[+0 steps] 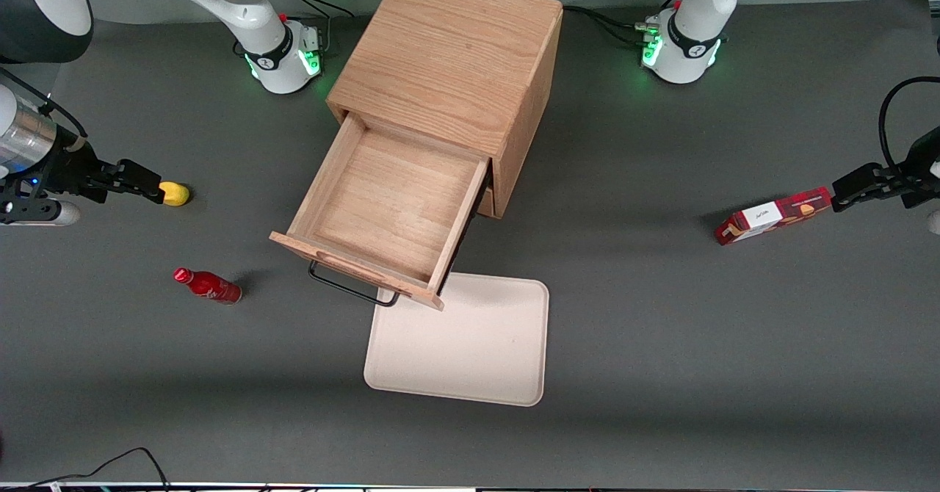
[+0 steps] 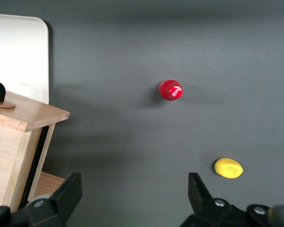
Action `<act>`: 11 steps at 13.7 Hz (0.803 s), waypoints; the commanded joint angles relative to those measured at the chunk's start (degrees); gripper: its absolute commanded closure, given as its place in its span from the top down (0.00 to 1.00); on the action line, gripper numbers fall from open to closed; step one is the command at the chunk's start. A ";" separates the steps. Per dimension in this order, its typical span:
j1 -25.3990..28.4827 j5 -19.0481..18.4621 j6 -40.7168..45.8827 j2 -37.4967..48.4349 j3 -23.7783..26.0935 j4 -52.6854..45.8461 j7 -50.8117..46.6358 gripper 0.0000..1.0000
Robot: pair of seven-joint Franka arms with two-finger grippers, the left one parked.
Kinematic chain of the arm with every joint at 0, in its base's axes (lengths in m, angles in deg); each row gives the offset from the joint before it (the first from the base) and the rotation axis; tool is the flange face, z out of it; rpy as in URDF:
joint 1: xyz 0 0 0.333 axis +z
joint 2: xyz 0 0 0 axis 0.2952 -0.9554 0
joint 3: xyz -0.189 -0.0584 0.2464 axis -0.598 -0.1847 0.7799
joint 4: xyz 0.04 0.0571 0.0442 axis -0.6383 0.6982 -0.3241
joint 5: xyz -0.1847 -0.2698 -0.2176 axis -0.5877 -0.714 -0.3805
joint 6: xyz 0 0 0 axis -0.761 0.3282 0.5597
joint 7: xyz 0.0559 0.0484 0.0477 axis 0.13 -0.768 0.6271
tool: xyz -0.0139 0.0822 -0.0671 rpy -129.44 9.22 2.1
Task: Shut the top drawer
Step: 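Lift the right gripper from its rest pose toward the cabinet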
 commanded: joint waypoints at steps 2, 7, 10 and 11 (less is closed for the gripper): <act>0.00 -1.04 -1.44 -1.23 0.04 -0.14 4.03 1.00; 0.61 -0.25 -1.09 -9.65 0.04 -8.10 3.94 1.00; 3.59 -0.16 2.59 -18.18 0.21 -21.01 3.85 1.00; 5.34 -0.25 4.09 -20.21 0.21 -25.06 4.03 1.00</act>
